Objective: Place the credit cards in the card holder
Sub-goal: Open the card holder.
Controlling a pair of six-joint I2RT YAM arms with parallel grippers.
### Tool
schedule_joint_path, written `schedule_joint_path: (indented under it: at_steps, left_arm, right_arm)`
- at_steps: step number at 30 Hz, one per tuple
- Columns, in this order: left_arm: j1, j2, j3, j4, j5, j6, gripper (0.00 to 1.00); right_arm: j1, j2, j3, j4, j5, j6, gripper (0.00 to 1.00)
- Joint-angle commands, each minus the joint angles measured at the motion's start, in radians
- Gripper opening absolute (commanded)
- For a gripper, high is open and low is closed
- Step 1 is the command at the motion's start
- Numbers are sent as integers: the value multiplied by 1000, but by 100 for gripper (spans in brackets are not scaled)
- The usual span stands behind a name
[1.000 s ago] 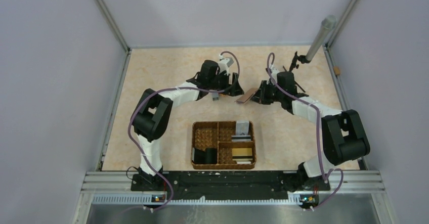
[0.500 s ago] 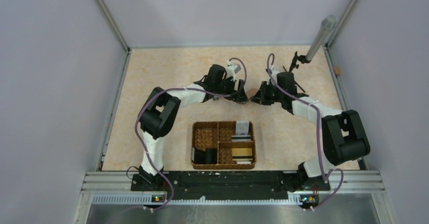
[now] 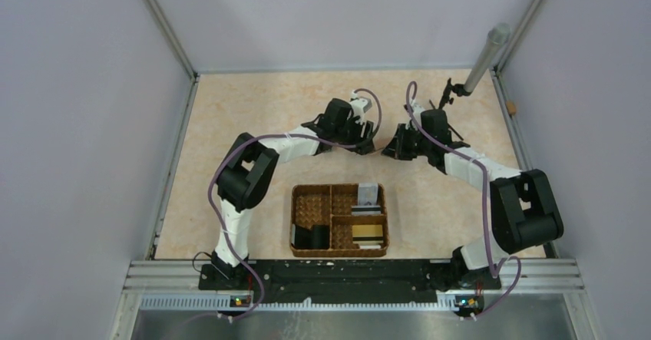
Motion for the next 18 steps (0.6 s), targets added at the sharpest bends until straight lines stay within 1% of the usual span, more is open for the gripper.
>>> schedule_joint_path:
  at_steps: [1, 3, 6, 12, 18]
  left_arm:
    - [-18, -33, 14, -21, -150, 43, 61]
    - [-19, -53, -18, 28, -175, 34, 58]
    - [-19, -70, -43, 79, -175, 26, 57]
    - [-20, -59, -14, 100, -155, 27, 61]
    - [-20, -51, 2, 130, -144, 63, 64]
  right_arm:
    - [-13, -45, 38, 18, -1, -19, 0]
    - [-12, -47, 37, 17, -1, -19, 0]
    - [-13, -45, 35, 9, -2, -25, 0]
    - [-12, -52, 30, -12, -2, -40, 0]
    - [-13, -58, 14, -12, -6, -42, 0]
